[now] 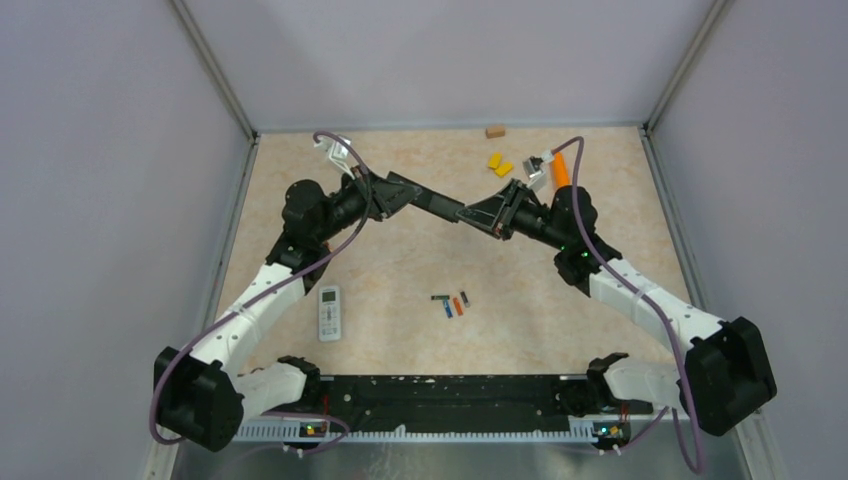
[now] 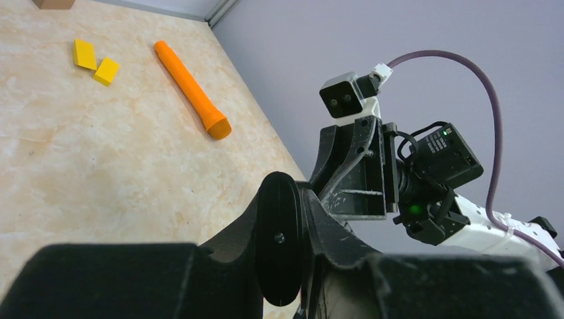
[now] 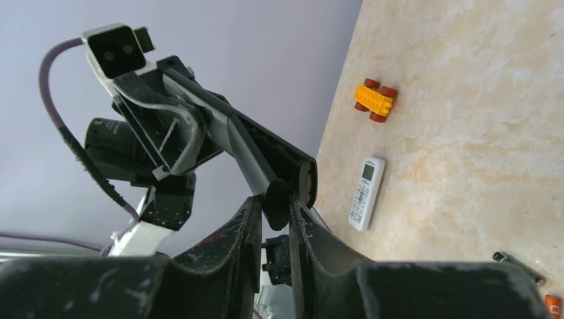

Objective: Load the batteries into the remote control
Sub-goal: Remove the battery cover from the remote control, then place the battery cover at the center of the board.

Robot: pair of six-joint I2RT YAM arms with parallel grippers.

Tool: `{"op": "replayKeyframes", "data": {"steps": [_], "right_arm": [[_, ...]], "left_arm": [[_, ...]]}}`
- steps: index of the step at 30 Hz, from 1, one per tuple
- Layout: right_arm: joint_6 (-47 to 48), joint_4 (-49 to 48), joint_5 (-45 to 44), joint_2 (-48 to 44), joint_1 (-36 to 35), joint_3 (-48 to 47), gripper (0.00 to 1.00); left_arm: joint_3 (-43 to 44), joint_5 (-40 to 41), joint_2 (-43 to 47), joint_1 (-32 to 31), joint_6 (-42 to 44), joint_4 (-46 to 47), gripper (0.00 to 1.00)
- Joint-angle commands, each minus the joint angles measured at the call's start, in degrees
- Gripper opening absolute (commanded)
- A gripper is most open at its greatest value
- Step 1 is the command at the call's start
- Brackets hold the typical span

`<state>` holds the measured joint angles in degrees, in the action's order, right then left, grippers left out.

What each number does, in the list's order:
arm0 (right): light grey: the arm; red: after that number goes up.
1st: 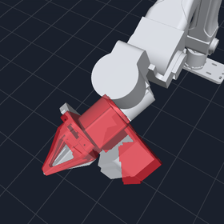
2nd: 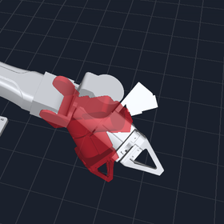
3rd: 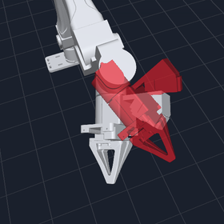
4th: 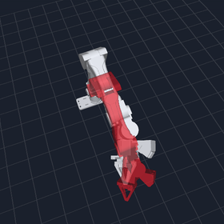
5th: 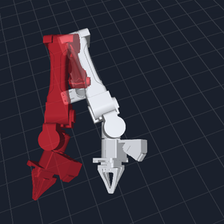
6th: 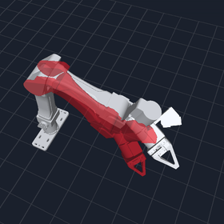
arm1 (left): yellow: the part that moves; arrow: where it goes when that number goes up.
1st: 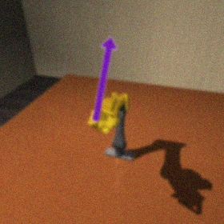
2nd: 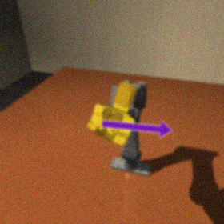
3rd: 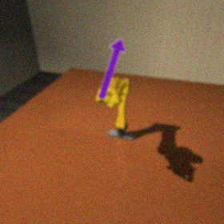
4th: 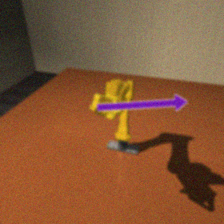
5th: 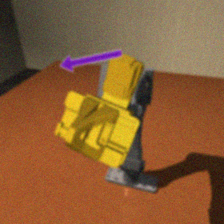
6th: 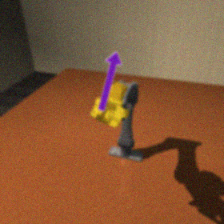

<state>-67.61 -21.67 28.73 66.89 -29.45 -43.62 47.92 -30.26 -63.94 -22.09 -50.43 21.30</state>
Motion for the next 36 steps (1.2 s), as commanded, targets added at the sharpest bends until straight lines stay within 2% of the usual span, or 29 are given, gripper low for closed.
{"op": "replayKeyframes", "data": {"steps": [1,4,8,17,24,29,36], "right_arm": [[-1.72,-6.79,0.65,1.94,-2.02,-1.93,0.21],[-1.90,-7.97,-0.23,1.69,-2.21,-1.53,0.18],[-1.29,-8.57,-1.81,0.15,-2.23,-0.62,0.01],[2.08,-2.06,-5.81,-5.84,-2.14,3.04,0.00],[9.14,12.50,-16.55,-11.28,-1.13,7.50,0.00],[9.80,15.64,-18.12,-9.58,0.40,12.62,0.00],[12.07,14.21,-19.19,-3.42,1.56,17.07,0.00]], "left_arm": [[1.75,-5.30,-0.91,-0.68,0.28,2.74,0.00],[1.53,-4.67,-0.83,-0.68,1.11,1.94,0.00],[1.63,-2.55,-0.39,-0.54,3.40,-1.34,0.00],[0.61,5.10,1.96,1.20,11.41,-10.63,0.00],[-2.52,8.41,5.23,2.18,17.81,-14.84,0.00],[-4.49,2.36,7.32,2.27,20.67,-13.02,0.00],[-4.70,-14.98,7.64,2.29,24.18,-8.07,0.00]]}}
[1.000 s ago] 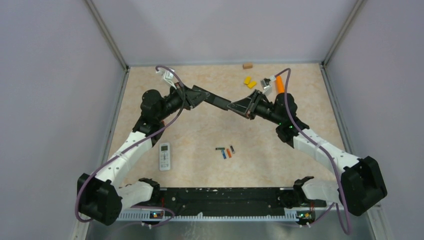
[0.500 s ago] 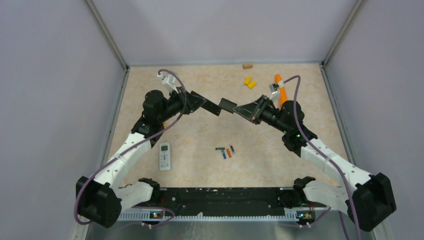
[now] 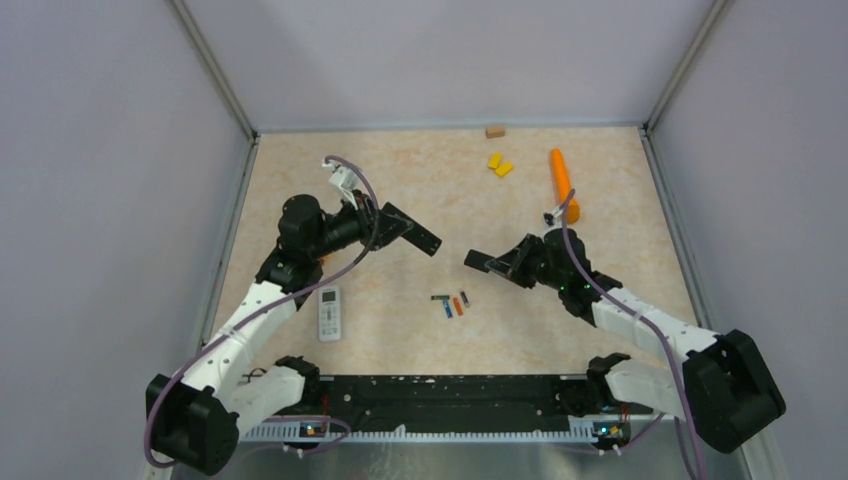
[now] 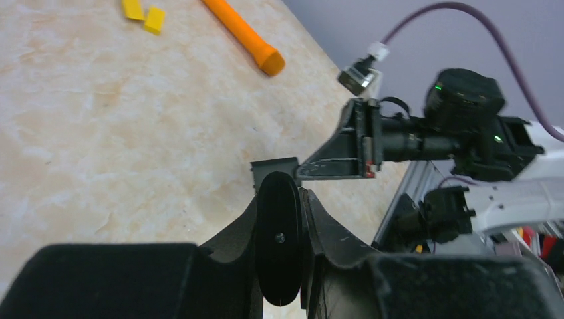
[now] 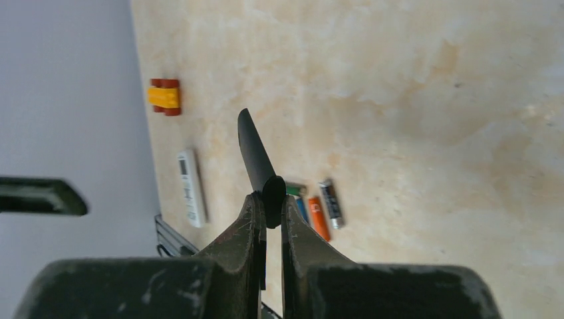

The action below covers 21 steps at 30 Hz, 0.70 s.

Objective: Load the batteries into the remote control
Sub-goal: Place the battery cover at the center of the board.

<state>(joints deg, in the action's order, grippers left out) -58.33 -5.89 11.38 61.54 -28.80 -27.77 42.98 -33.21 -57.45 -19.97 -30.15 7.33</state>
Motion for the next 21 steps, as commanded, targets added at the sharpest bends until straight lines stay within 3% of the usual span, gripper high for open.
{"op": "replayKeyframes", "data": {"steps": [1,10,12,17,21], "right_arm": [[3.49,-1.58,-1.95,2.54,1.37,1.62,0.00],[7.02,2.68,-2.68,6.30,5.15,3.30,0.13],[8.14,5.44,-3.83,6.10,5.20,2.53,0.21],[11.56,13.80,-6.17,3.83,5.29,-0.96,0.55],[16.77,16.28,-4.27,-0.85,5.17,-3.98,0.66]], "left_arm": [[0.40,-13.49,1.02,0.08,4.25,6.09,0.00],[0.58,-18.54,0.36,0.08,5.01,8.02,0.00],[0.80,-19.43,-0.37,0.10,4.93,8.29,0.00],[1.45,-20.79,-1.10,0.06,4.73,8.43,0.00],[1.98,-21.69,-1.08,0.07,3.68,8.40,0.00]]}}
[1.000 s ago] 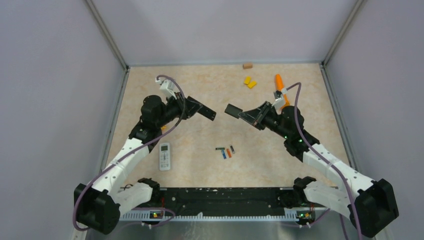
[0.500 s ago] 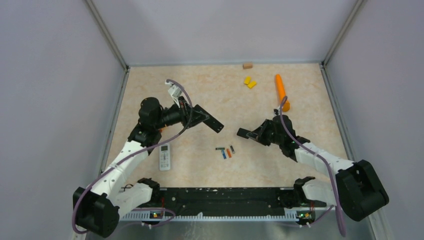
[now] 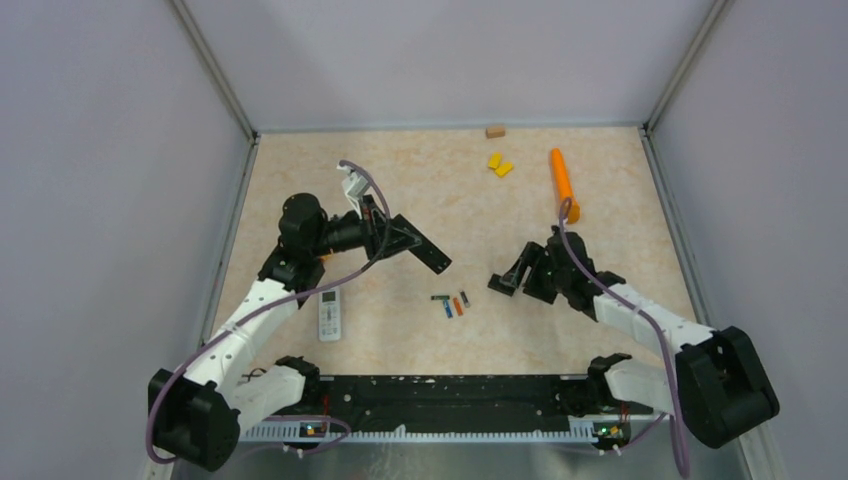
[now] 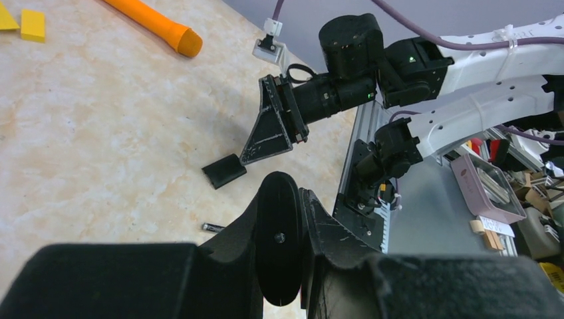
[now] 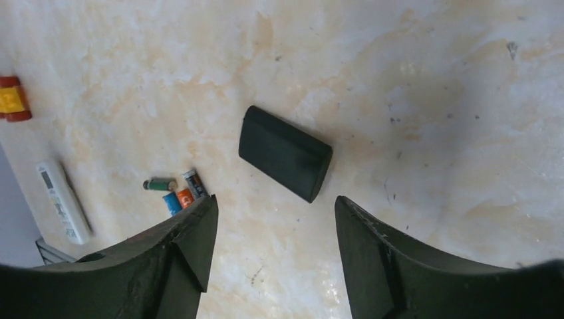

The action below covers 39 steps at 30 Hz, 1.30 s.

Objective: Load the batteries into the remote control
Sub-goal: Place the battery cover at the center of the board, then adjust the remote control.

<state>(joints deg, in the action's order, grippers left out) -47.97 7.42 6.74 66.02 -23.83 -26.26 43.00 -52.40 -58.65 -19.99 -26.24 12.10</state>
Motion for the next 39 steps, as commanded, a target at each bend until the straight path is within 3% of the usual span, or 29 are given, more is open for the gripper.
{"op": "replayKeyframes", "data": {"steps": [1,7,14,21,26,28,31,36,37,39], "right_arm": [[8.39,2.25,2.41,-6.81,0.27,-6.23,0.68],[13.13,-16.13,26.29,-14.74,-2.13,-8.17,0.75],[20.37,-22.18,30.77,-11.87,-12.58,-16.12,0.81],[26.73,-20.05,38.58,-5.49,-15.88,-21.76,0.78],[27.09,-18.04,38.30,-2.90,-17.82,-24.38,0.73],[24.80,-20.59,38.62,-2.40,-17.89,-23.65,0.67],[19.85,-27.51,40.79,-1.94,-17.91,-21.90,0.51],[14.17,-34.91,39.99,-1.62,-18.00,-20.32,0.06],[12.92,-36.15,38.43,-1.74,-18.01,-19.99,0.00],[9.95,-39.31,35.10,-2.08,-18.00,-19.11,0.00]], "left_arm": [[2.05,-2.79,0.12,0.08,-0.56,3.67,0.00],[2.38,-6.59,-0.26,0.09,-2.88,3.69,0.00],[2.92,-14.03,-2.07,-0.60,-8.19,6.11,0.00],[4.14,-17.10,-3.09,-1.86,-10.66,8.52,0.00],[3.93,-17.23,-3.44,-2.22,-16.00,15.44,0.01],[3.71,-16.80,-3.57,-2.47,-18.73,18.36,0.01],[3.06,-15.19,-3.66,-2.83,-22.26,22.14,0.05],[1.32,-10.36,-3.83,-2.94,-31.47,31.20,0.17],[0.95,-8.88,-3.86,-2.95,-33.39,32.85,0.22],[-0.26,-5.03,-3.59,-2.95,-36.63,36.16,0.33]]}}
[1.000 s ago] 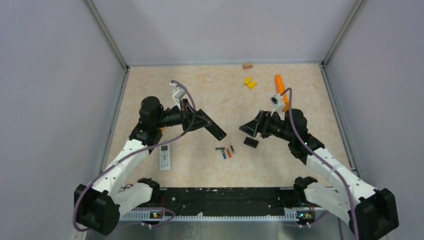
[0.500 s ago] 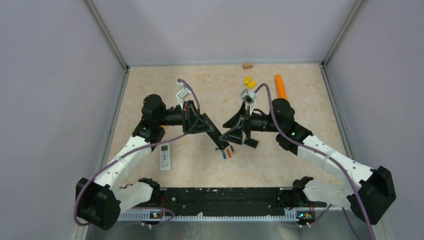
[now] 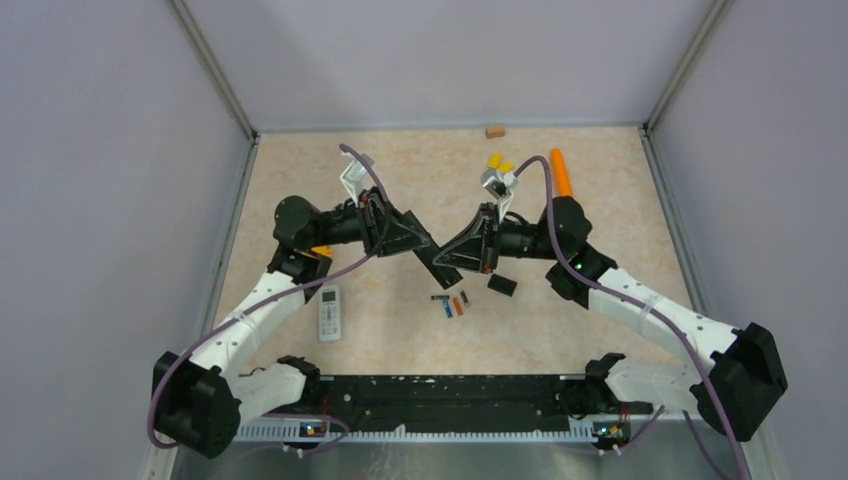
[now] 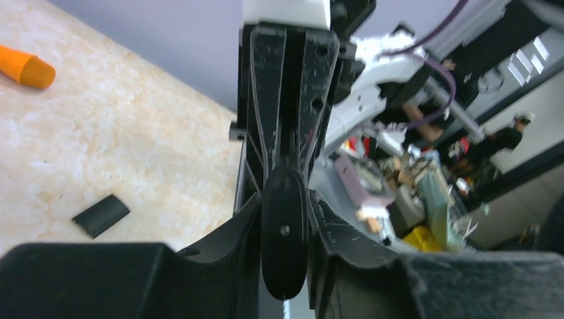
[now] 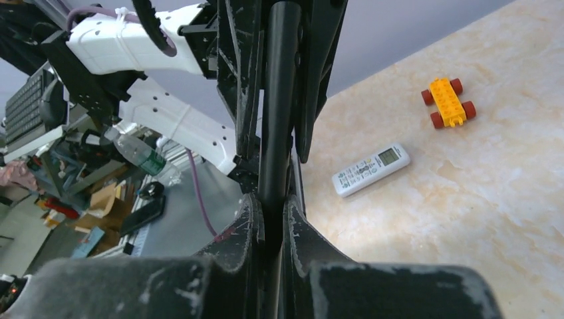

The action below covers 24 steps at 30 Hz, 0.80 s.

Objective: Load the batteries into the remote control
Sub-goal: Adjust the remote control.

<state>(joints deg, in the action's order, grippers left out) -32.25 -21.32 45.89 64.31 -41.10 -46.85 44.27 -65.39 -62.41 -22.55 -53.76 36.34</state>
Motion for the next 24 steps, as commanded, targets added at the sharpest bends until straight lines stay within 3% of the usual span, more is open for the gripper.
{"op": "replayKeyframes", "data": {"steps": [1,4,7,9,11,12,14,16,20,22,24], "right_arm": [[-7.13,-12.39,-5.41,-0.53,-0.74,2.09,0.00],[-10.47,-17.03,-8.06,-0.64,-0.73,3.67,0.00],[-11.48,-17.38,-10.02,-0.36,-0.73,3.84,0.00],[-11.52,-17.05,-9.73,0.04,-0.73,3.56,0.00],[-11.51,-16.03,-8.90,0.74,-0.73,2.77,0.02],[-11.20,-14.66,-8.86,0.87,-0.73,2.28,0.15],[-9.32,-8.31,-10.10,0.50,-0.73,1.24,0.52],[-5.62,-0.74,-14.20,-0.93,-0.73,0.22,0.69],[-1.14,15.15,-22.69,-2.87,-0.72,-2.23,0.69],[0.46,22.00,-25.13,-2.29,-0.73,-3.18,0.64],[0.81,26.60,-28.77,-1.45,-0.78,-2.00,0.52]], "left_arm": [[-2.28,9.58,0.23,-0.42,-10.70,13.39,0.36],[-4.36,13.91,0.36,-0.42,-14.07,17.78,0.40],[-5.23,15.79,0.19,-0.48,-14.96,19.07,0.32],[-5.36,15.99,-0.01,-0.48,-14.69,19.03,0.20],[-5.26,15.94,-0.16,-0.48,-13.73,18.84,0.00],[-5.31,16.24,-0.02,-0.48,-12.59,18.08,0.00],[-5.14,17.87,0.85,-0.42,-7.94,13.49,0.00],[-4.11,21.09,2.44,-0.39,-0.54,4.14,0.00],[-0.77,34.60,5.95,-0.39,16.25,-19.58,0.00],[-0.11,44.36,7.39,-0.39,21.20,-27.98,0.00],[-0.12,51.64,8.26,-0.39,22.89,-32.33,0.00]]}}
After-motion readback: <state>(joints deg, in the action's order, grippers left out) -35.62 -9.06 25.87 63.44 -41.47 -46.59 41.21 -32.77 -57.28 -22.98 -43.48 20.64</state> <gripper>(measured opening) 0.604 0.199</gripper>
